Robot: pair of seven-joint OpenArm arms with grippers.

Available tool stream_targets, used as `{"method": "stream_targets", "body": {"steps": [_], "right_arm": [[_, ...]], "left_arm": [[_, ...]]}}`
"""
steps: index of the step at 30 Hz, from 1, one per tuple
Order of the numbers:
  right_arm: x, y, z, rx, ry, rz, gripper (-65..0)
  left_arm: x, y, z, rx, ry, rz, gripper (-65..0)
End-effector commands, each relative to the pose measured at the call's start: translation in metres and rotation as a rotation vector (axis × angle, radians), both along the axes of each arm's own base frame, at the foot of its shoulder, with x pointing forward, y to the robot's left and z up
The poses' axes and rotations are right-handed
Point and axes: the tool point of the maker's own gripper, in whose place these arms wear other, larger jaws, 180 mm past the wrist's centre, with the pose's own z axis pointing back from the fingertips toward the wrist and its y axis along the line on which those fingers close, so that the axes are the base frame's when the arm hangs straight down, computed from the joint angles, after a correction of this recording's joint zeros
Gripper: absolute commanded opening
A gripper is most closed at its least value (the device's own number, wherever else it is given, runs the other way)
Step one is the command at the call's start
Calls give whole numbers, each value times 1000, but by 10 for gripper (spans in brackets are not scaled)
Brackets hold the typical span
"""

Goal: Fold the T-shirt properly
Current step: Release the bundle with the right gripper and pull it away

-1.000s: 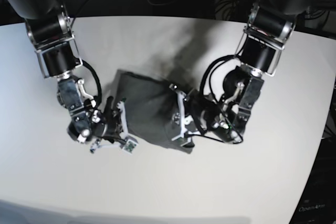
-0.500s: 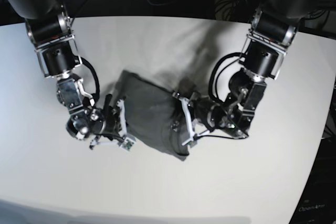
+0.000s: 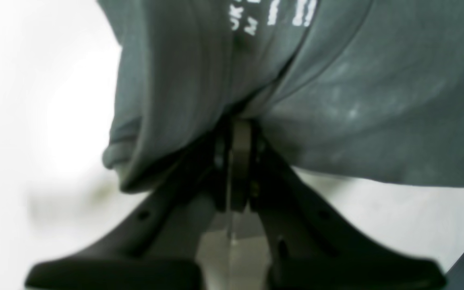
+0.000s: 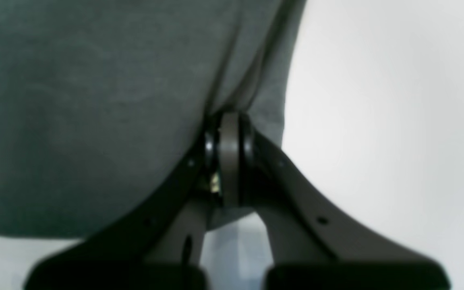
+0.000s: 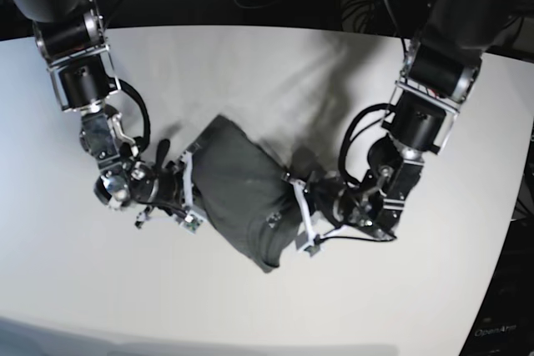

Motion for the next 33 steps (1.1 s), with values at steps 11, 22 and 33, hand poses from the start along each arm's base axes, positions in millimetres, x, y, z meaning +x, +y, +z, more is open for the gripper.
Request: {"method": "stream_targets", "body": {"steps": [11, 22, 33], "right_arm": [[-58, -60, -22, -143, 88, -48, -649], [-80, -63, 1, -218, 60, -43, -649], [-106, -51, 15, -226, 63, -79, -649]], "left_arm": [[34, -9, 30, -57, -134, 24, -633], [49, -24, 41, -145, -207, 66, -633], [49, -68, 39, -251, -215, 86, -633]]}}
